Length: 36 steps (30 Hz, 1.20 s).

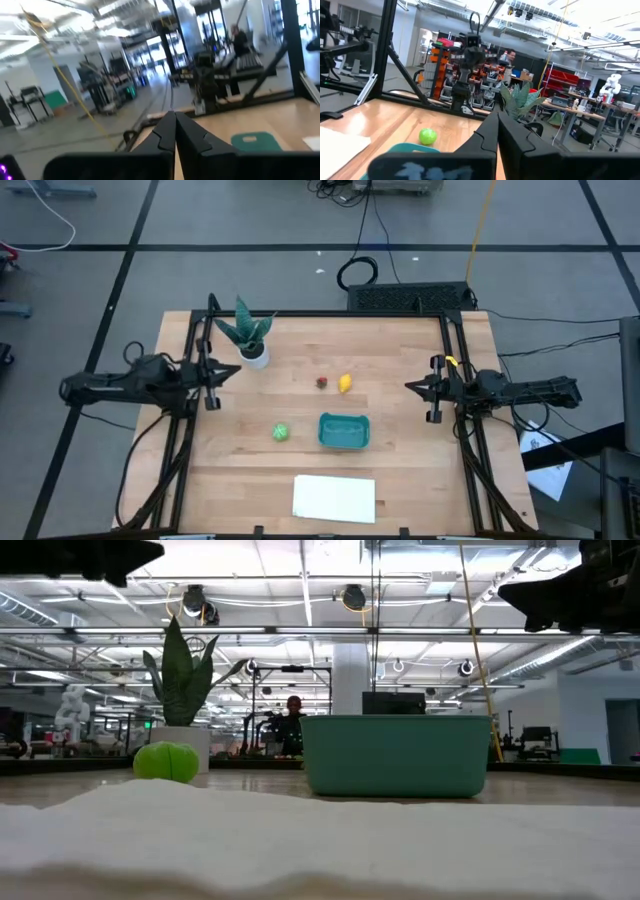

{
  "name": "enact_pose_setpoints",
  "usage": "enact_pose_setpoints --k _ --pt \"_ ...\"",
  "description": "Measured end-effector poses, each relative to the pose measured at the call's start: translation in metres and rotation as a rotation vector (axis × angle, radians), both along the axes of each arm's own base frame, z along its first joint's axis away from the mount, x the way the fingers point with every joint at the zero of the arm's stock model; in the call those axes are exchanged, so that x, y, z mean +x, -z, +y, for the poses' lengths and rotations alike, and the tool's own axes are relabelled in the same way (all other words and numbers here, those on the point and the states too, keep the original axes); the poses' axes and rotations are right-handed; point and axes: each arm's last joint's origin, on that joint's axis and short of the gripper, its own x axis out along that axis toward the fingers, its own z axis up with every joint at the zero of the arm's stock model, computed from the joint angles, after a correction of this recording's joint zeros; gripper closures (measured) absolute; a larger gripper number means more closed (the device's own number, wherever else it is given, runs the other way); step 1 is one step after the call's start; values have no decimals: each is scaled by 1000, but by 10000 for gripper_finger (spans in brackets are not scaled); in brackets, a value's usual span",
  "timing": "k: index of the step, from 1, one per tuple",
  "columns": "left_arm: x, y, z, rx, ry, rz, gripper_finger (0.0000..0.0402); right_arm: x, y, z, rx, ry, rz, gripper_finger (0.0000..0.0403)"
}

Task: Pick and placing Produce into tupperware
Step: Put the cabbage into the blue bin

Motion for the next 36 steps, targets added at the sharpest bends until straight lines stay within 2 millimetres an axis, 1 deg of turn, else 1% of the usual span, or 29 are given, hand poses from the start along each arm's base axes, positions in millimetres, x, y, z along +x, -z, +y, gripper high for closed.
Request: enact_pose_setpoints --k 2,5,8,10,12,16,21,27,31,36 --pt "6 -18 0 25 -3 55 376 0 0 0 1 0 1 403" --pt "20 -40 0 135 -8 159 363 0 1 0 10 -2 9 403" --pt "40 -54 -2 362 11 282 353 0 2 0 22 -4 15 403" --pt "56 -54 -5 490 57 375 349 0 1 0 26 -5 14 403" --pt "72 -59 -8 535 70 404 349 0 2 0 27 -5 16 403" --pt "97 -70 -10 511 69 436 349 0 2 0 26 -5 24 403" --pt "116 -67 -15 486 107 564 341 1 4 0 48 -9 42 403" --pt "128 -61 -17 445 117 665 311 1 5 0 52 -10 47 403" --pt "130 -55 -17 364 126 722 268 1 5 0 58 -11 46 403" --pt "135 -44 -19 296 161 786 195 1 4 0 50 -9 37 403"
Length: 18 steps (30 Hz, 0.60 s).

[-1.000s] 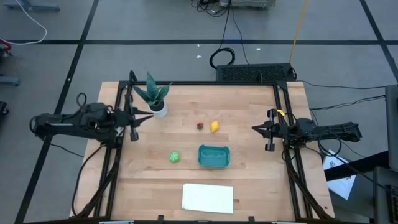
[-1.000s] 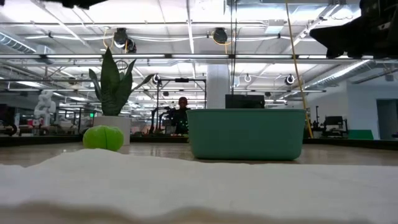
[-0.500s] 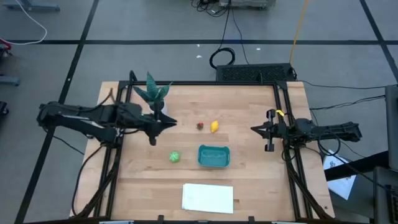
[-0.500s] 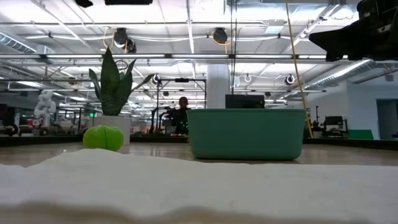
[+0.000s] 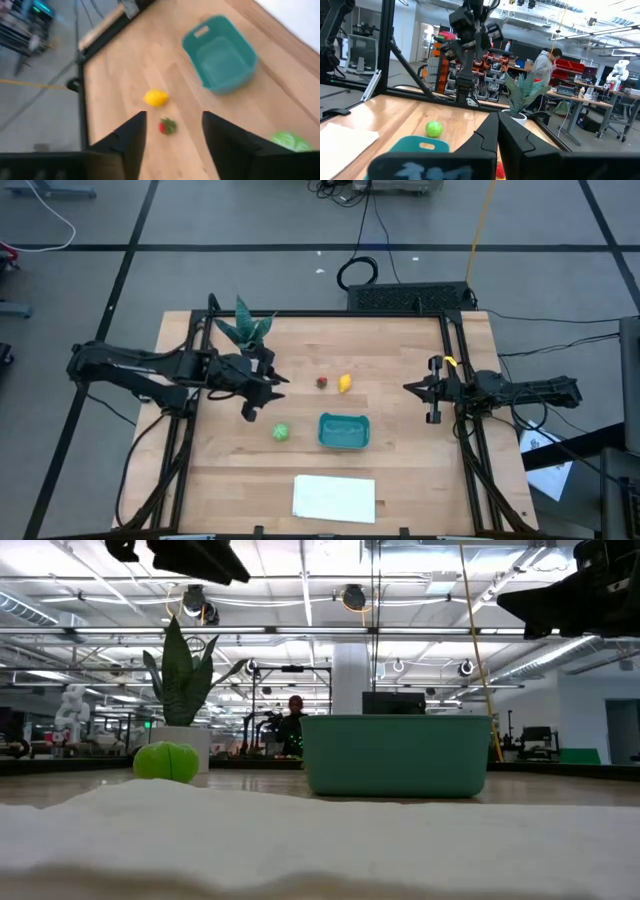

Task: Pick and placing Produce into tupperware
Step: Put the cabbage into the blue bin

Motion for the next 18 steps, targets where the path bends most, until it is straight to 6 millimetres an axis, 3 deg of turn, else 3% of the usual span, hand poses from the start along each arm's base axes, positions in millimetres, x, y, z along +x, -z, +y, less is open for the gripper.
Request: enact_pose_setpoints --k 10,18 --pt "20 37 -5 -30 14 227 76 0 0 0 -1 0 2 403" --pt "32 65 -11 -96 30 373 42 0 0 0 0 0 2 403"
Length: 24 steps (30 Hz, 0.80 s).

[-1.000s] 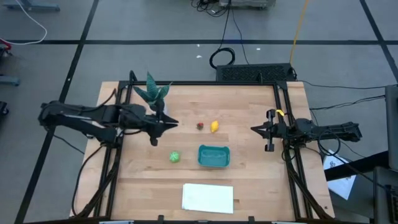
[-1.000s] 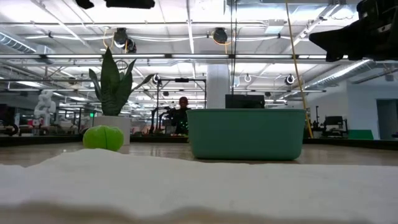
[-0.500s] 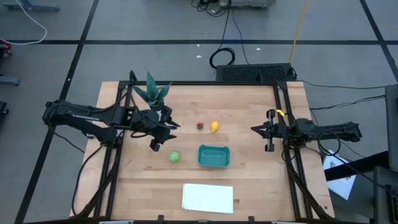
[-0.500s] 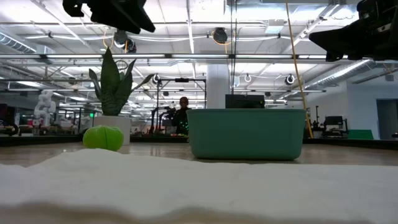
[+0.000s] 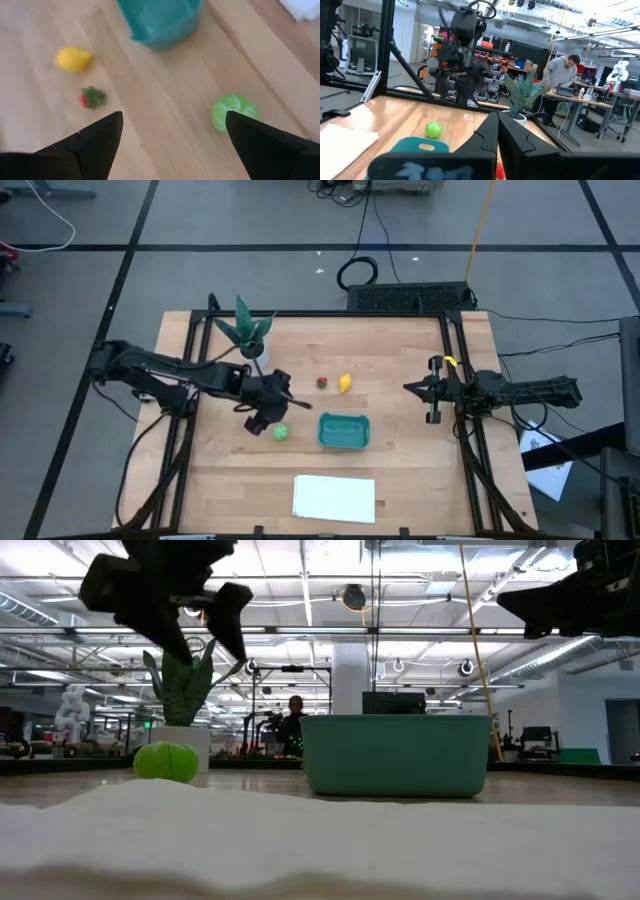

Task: Pick and placing Produce into tupperware
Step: Put the cabbage into the blue bin

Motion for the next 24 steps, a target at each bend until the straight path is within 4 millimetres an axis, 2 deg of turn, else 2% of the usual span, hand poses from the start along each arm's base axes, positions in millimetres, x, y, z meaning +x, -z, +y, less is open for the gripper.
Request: enact_pose_setpoints --k 4,13,18,24 --pt "0 4 -1 -12 -2 36 41 0 0 0 0 0 0 403" --pt "-1 4 -6 -155 -31 55 41 0 0 0 1 0 0 403" --pt "-2 4 -13 -121 12 52 41 0 0 0 0 0 0 403" --pt "-3 4 -23 33 152 30 41 0 0 0 1 0 0 403"
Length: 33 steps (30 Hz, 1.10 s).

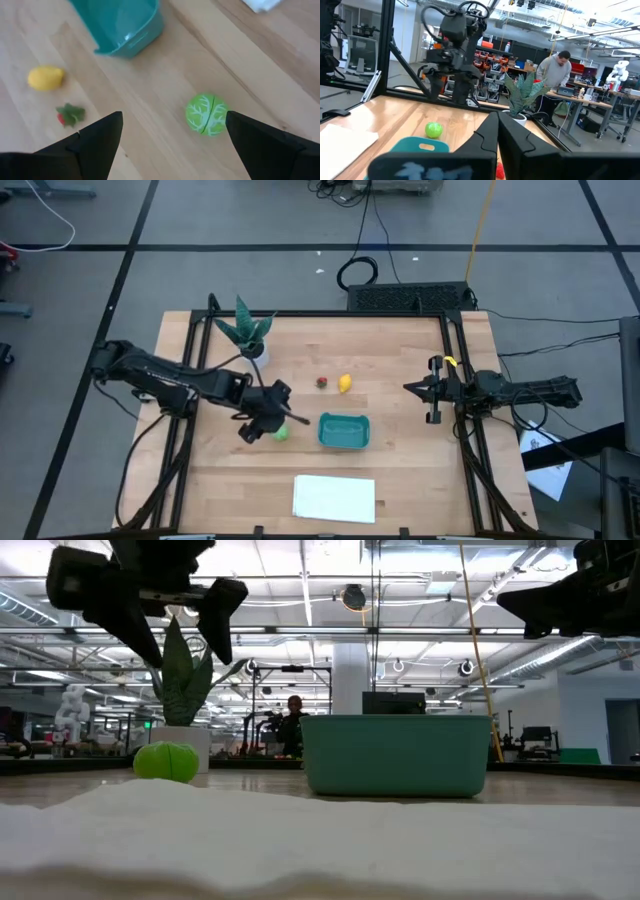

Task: Pick and placing Produce into tupperware
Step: Put the cabbage into the blue bin

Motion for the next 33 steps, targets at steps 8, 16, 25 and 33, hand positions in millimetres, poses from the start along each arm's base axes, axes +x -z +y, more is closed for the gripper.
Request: enact_pose_setpoints --k 8,16,25,33 --pt "3 9 -4 32 16 34 41 0 0 0 0 0 0 403" --pt "11 41 -6 29 26 151 41 0 0 0 0 -1 3 403" --pt "9 41 -11 26 107 153 41 1 1 0 -1 0 10 403" --pt "14 50 -17 138 241 147 41 2 1 0 -2 -1 18 403"
